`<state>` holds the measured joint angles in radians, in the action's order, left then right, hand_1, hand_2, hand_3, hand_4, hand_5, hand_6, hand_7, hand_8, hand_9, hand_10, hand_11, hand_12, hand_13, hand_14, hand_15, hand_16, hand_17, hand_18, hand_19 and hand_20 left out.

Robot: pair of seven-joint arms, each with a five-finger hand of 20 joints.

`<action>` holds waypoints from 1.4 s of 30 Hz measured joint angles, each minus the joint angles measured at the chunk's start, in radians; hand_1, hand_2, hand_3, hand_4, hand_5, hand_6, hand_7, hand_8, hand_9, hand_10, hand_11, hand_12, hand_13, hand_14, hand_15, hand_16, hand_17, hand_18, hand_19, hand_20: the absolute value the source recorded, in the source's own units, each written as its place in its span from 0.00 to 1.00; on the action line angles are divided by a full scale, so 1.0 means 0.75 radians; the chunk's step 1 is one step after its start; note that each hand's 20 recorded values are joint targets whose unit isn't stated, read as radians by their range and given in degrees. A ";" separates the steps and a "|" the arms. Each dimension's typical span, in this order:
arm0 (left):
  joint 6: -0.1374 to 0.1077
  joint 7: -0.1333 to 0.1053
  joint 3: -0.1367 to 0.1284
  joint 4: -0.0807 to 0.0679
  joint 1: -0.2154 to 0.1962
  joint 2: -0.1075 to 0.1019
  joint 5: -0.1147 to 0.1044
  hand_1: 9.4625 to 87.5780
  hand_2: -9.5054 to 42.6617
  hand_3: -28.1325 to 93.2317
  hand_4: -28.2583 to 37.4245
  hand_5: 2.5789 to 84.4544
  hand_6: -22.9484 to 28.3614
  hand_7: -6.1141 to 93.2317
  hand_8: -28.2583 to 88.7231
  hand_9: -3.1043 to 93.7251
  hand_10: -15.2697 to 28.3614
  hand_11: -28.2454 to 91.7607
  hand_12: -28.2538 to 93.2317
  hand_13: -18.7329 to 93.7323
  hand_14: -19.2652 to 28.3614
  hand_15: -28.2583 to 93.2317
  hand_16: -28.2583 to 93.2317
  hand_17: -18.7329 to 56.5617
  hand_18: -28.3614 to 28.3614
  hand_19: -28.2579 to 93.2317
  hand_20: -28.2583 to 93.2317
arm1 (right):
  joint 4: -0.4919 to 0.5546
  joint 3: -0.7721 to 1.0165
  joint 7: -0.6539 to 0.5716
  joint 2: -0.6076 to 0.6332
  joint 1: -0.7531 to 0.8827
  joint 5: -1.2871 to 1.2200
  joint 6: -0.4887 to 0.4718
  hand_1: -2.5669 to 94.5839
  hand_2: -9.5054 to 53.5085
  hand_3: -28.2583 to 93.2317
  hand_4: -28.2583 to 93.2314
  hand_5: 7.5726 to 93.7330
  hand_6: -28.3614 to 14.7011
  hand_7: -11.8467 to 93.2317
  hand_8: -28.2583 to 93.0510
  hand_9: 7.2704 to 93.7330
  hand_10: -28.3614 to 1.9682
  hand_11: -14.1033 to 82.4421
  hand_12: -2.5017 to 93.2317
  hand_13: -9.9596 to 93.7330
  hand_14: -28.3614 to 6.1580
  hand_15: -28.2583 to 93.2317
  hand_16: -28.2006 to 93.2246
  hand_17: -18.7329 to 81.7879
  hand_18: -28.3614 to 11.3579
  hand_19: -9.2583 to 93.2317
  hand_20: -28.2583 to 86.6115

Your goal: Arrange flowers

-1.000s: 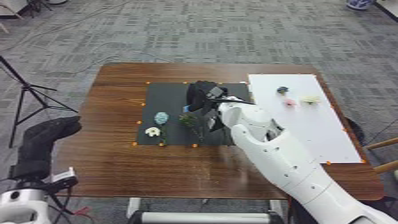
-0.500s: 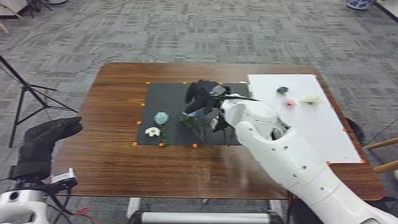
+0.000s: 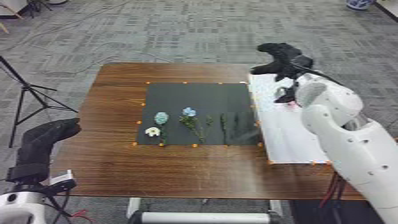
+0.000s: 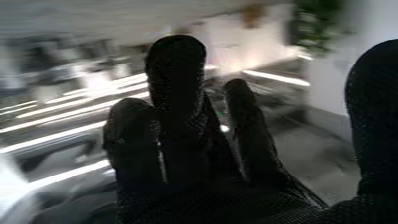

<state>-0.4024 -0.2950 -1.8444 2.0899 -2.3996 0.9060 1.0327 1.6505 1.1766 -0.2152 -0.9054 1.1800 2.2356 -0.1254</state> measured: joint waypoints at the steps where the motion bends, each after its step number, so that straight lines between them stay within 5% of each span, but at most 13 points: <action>1: 0.000 0.000 0.000 0.000 0.000 0.001 0.000 0.15 0.14 0.82 0.00 0.63 0.46 0.27 0.17 0.60 0.68 0.42 0.35 0.56 0.76 0.44 0.25 0.34 0.74 0.36 0.40 | -0.031 0.014 -0.004 0.025 0.005 0.003 -0.004 0.31 0.00 0.74 0.10 0.39 0.56 0.19 0.20 0.44 0.36 0.21 0.22 0.78 0.47 0.71 0.49 0.62 0.18 0.96 0.68; 6: 0.000 0.001 0.000 0.001 -0.001 0.002 0.002 0.15 0.14 0.82 0.00 0.64 0.46 0.27 0.17 0.60 0.68 0.42 0.35 0.56 0.77 0.44 0.25 0.34 0.74 0.36 0.40 | -0.151 0.067 -0.019 0.084 0.047 0.027 -0.026 0.32 0.00 0.75 0.09 0.41 0.57 0.21 0.20 0.46 0.37 0.21 0.22 0.78 0.47 0.71 0.49 0.62 0.18 0.96 0.68; 19: 0.003 0.004 0.000 0.003 -0.003 0.005 0.004 0.15 0.15 0.81 0.00 0.64 0.46 0.27 0.17 0.60 0.68 0.42 0.35 0.56 0.77 0.44 0.25 0.34 0.74 0.36 0.40 | -0.180 0.087 -0.024 0.070 0.189 0.065 -0.030 0.35 0.00 0.76 0.09 0.51 0.59 0.24 0.19 0.58 0.40 0.24 0.24 0.80 0.49 0.74 0.49 0.63 0.19 0.97 0.68; 25: 0.004 0.006 0.002 0.007 -0.003 0.012 0.004 0.15 0.15 0.81 0.00 0.64 0.46 0.27 0.17 0.60 0.68 0.42 0.35 0.56 0.77 0.44 0.25 0.34 0.74 0.36 0.40 | -0.225 0.071 -0.018 0.041 0.232 0.098 -0.018 0.47 0.00 0.78 0.08 0.58 0.65 0.29 0.17 0.67 0.49 0.28 0.23 0.85 0.58 0.73 0.49 0.67 0.25 0.99 0.66; 30: 0.005 0.006 0.002 0.009 -0.003 0.017 0.004 0.15 0.15 0.81 0.00 0.64 0.46 0.27 0.17 0.60 0.68 0.42 0.35 0.56 0.77 0.44 0.25 0.34 0.74 0.36 0.40 | -0.258 0.021 -0.021 0.038 0.234 0.106 0.172 0.63 0.05 0.68 0.07 0.78 0.66 0.30 0.30 0.89 0.57 0.30 0.29 0.93 0.67 0.72 0.51 0.75 0.30 1.00 0.69; 35: 0.005 0.005 0.000 0.013 -0.008 0.018 0.002 0.15 0.16 0.81 0.00 0.64 0.46 0.27 0.17 0.60 0.68 0.42 0.35 0.56 0.77 0.44 0.25 0.34 0.74 0.36 0.40 | -0.273 -0.072 -0.019 0.069 0.232 0.037 0.406 0.67 0.06 0.66 0.09 0.81 0.65 0.29 0.30 0.93 0.60 0.29 0.31 0.95 0.70 0.71 0.52 0.77 0.32 1.00 0.71; 42: 0.005 0.005 -0.010 0.018 -0.024 0.018 0.001 0.15 0.16 0.81 0.00 0.64 0.46 0.27 0.17 0.60 0.68 0.42 0.35 0.56 0.77 0.44 0.25 0.34 0.74 0.36 0.40 | -0.121 -0.231 -0.007 0.154 0.160 -0.190 0.476 0.66 0.04 0.67 0.10 0.83 0.66 0.28 0.30 0.94 0.61 0.29 0.31 0.96 0.72 0.72 0.52 0.78 0.34 1.00 0.73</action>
<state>-0.3986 -0.2914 -1.8516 2.1036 -2.4178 0.9193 1.0335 1.5600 1.0031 -0.2208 -0.7902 1.3003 2.0933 0.2315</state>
